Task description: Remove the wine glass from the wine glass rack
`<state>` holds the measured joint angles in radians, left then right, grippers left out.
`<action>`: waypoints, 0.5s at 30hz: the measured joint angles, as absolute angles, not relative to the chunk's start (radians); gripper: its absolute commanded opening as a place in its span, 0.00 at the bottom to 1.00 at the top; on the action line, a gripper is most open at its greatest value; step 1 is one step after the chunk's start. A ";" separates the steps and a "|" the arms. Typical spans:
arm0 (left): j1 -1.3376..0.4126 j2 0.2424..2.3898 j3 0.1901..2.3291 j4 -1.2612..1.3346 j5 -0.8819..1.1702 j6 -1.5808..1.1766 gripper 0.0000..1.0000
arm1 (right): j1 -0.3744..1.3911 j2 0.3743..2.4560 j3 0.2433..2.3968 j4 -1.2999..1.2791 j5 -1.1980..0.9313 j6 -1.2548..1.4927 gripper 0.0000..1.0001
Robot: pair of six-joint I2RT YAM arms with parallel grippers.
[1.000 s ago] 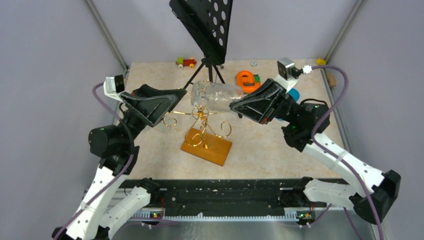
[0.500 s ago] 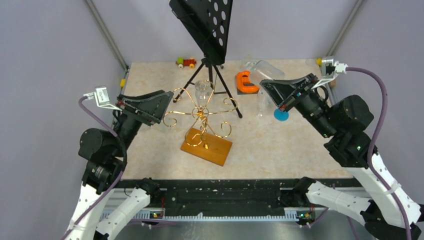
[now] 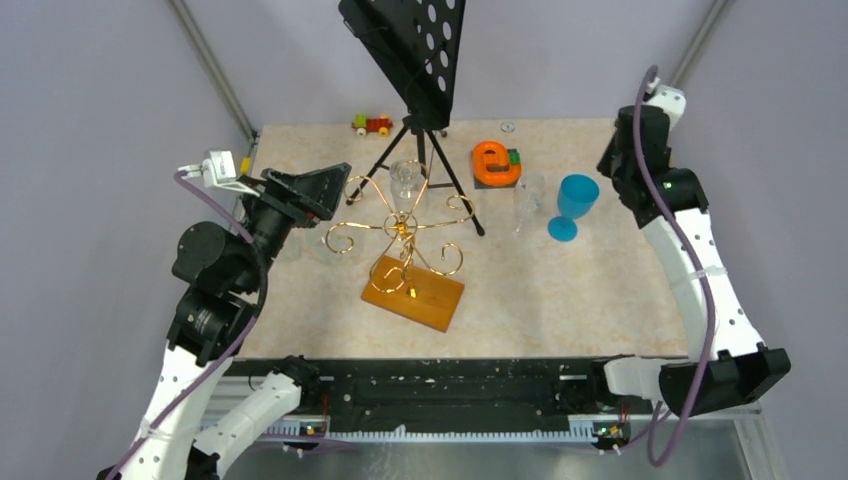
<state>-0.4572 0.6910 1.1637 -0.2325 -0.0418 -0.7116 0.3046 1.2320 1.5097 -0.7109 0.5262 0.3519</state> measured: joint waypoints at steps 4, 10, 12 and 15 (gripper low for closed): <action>-0.457 0.719 1.168 -0.241 -0.030 -0.707 0.83 | 0.107 1.269 1.454 -0.745 0.440 0.376 0.00; -0.457 0.728 1.177 -0.271 -0.001 -0.698 0.83 | -0.070 1.333 1.315 -0.723 0.212 0.415 0.00; -0.457 0.734 1.194 -0.280 0.007 -0.690 0.83 | -0.100 1.372 1.276 -0.718 0.165 0.425 0.00; -0.457 0.738 1.214 -0.289 0.023 -0.676 0.83 | -0.132 1.435 1.243 -0.711 0.096 0.441 0.00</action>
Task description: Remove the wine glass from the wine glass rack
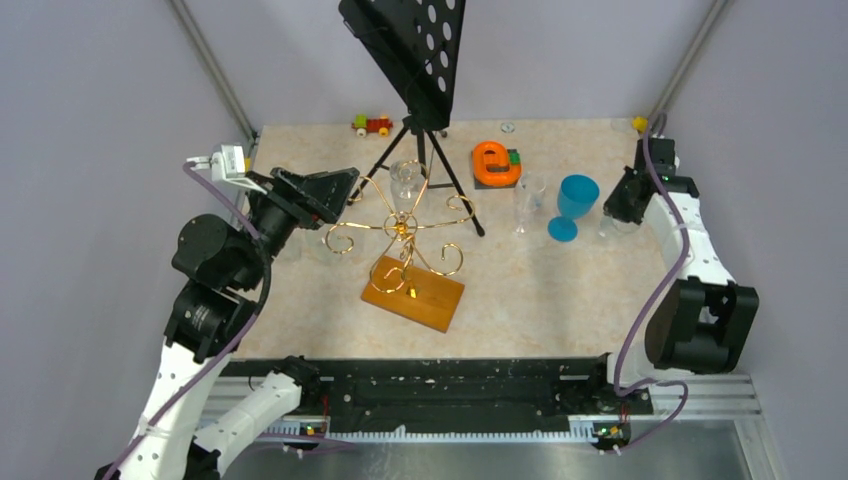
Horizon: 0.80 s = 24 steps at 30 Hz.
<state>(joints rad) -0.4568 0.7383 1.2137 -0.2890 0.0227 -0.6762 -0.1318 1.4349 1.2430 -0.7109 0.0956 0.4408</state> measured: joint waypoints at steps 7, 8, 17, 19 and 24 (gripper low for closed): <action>-0.457 0.738 1.218 -0.316 0.049 -0.647 0.83 | -0.141 1.524 1.235 -0.678 0.049 0.449 0.00; -0.457 0.738 1.218 -0.319 0.052 -0.646 0.83 | -0.141 1.530 1.235 -0.673 0.050 0.449 0.00; -0.457 0.740 1.218 -0.318 0.083 -0.644 0.83 | -0.141 1.553 1.216 -0.656 0.056 0.448 0.00; -0.457 0.744 1.218 -0.319 0.089 -0.643 0.83 | -0.141 1.565 1.216 -0.653 0.059 0.446 0.00; -0.457 0.751 1.218 -0.319 0.091 -0.643 0.83 | -0.141 1.585 1.215 -0.637 0.059 0.440 0.07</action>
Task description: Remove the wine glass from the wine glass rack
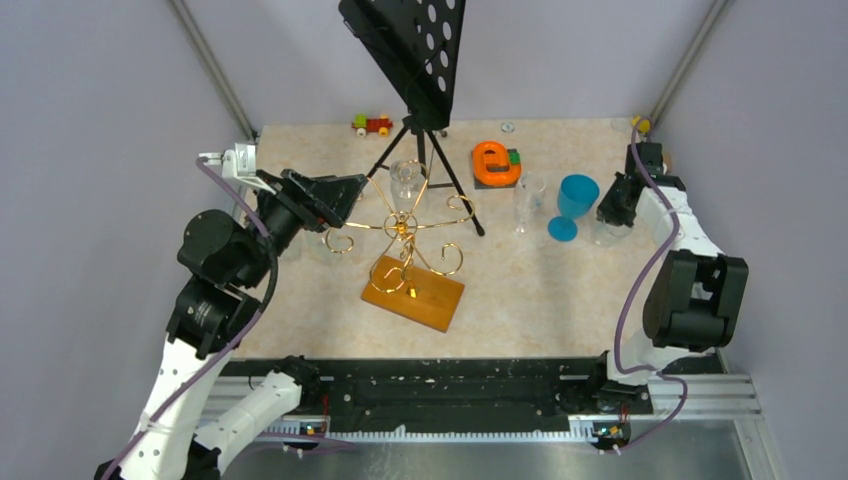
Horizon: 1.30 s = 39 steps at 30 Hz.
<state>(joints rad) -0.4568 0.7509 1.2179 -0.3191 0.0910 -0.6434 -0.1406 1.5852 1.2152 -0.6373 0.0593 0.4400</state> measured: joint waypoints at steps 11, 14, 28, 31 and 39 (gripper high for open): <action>-0.457 0.770 1.230 -0.332 0.089 -0.639 0.83 | -0.141 1.607 1.220 -0.619 0.088 0.429 0.30; -0.457 0.781 1.231 -0.345 0.090 -0.635 0.84 | -0.141 1.607 1.233 -0.628 0.097 0.429 0.30; -0.457 0.923 1.303 -0.360 0.129 -0.637 0.83 | -0.141 1.452 1.280 -0.654 0.109 0.431 0.34; -0.456 0.973 1.323 -0.361 0.131 -0.638 0.81 | -0.141 1.386 1.279 -0.654 0.085 0.439 0.34; -0.454 1.109 1.362 -0.362 0.138 -0.653 0.70 | -0.141 1.234 1.276 -0.651 -0.024 0.468 0.33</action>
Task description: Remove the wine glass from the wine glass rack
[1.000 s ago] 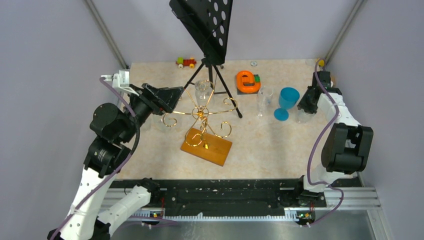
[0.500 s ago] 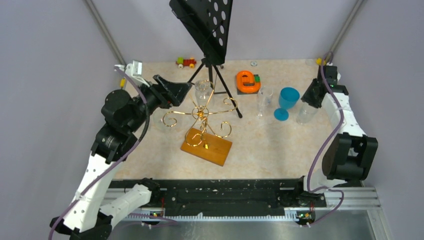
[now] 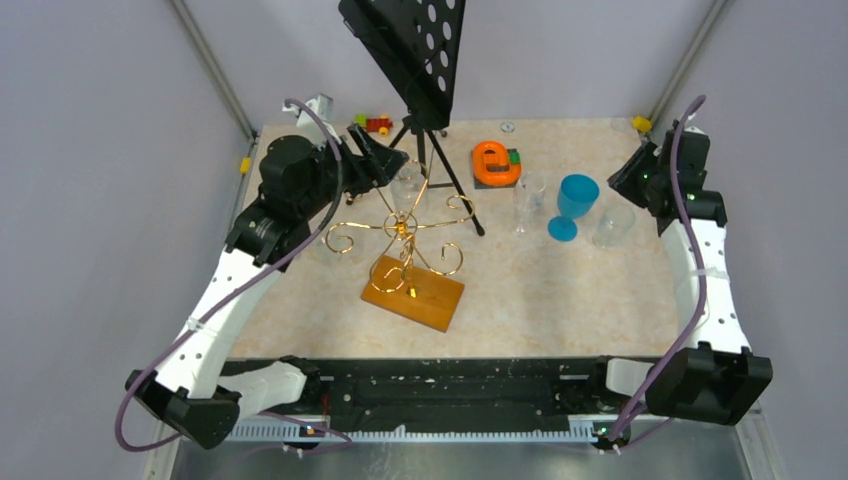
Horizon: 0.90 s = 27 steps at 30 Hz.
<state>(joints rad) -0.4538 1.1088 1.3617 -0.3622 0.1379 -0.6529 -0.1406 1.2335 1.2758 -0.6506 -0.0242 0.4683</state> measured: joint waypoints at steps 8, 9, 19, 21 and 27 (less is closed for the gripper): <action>-0.453 1.183 1.381 -0.377 0.119 -0.638 0.70 | -0.141 1.211 1.231 -0.635 -0.077 0.474 0.33; -0.453 1.189 1.390 -0.382 0.119 -0.632 0.70 | -0.141 1.211 1.224 -0.635 -0.080 0.473 0.33; -0.447 1.254 1.470 -0.467 0.170 -0.590 0.65 | -0.141 1.211 1.195 -0.616 -0.111 0.473 0.33; -0.447 1.265 1.478 -0.475 0.183 -0.589 0.55 | -0.141 1.211 1.189 -0.611 -0.115 0.473 0.33; -0.441 1.279 1.487 -0.505 0.232 -0.600 0.45 | -0.141 1.211 1.169 -0.609 -0.125 0.474 0.33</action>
<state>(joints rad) -0.4412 1.2789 1.4872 -0.5049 0.2321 -0.6003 -0.1406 1.2110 1.1690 -0.6086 -0.1253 0.4740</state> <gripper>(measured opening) 0.476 0.331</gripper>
